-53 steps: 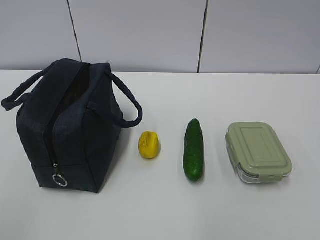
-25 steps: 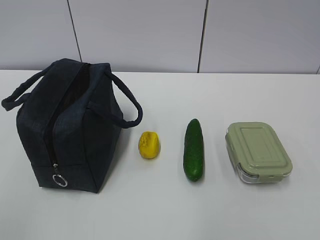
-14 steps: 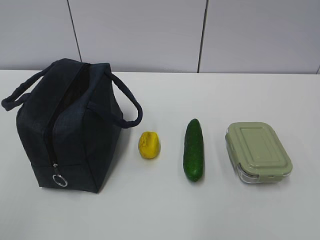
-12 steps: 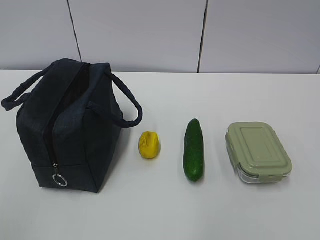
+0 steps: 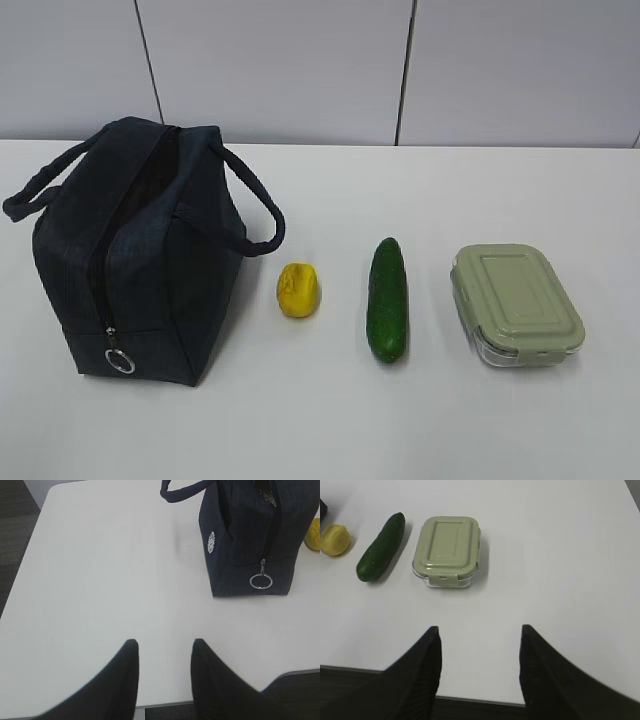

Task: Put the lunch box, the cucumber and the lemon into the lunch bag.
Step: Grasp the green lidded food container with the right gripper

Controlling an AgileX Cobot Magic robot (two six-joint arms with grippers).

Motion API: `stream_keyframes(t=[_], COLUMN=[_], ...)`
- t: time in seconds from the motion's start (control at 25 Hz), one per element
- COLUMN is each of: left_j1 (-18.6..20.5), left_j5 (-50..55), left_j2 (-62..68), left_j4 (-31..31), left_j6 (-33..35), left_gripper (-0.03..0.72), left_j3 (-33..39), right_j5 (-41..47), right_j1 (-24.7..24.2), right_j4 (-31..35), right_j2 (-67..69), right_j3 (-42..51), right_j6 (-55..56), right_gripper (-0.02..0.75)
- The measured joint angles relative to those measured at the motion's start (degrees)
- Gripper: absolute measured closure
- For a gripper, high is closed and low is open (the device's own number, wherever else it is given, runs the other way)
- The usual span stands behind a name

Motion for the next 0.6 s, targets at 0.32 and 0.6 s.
stream_keyframes(t=[0.32,0.6], left_j1=[0.0,0.0], left_j5=[0.0,0.0], left_j2=[0.0,0.0], left_j4=[0.0,0.0], left_j6=[0.0,0.0], left_gripper=[0.449,0.449], left_j3=[0.0,0.0], right_j5=[-6.3,-11.3], right_j1=[0.0,0.0], right_j4=[13.9,29.7], right_j2=[4.8,19.7], right_j3=[-0.4,-0.4], right_j6=[-2.1,-11.9], right_gripper=[0.356,0.356])
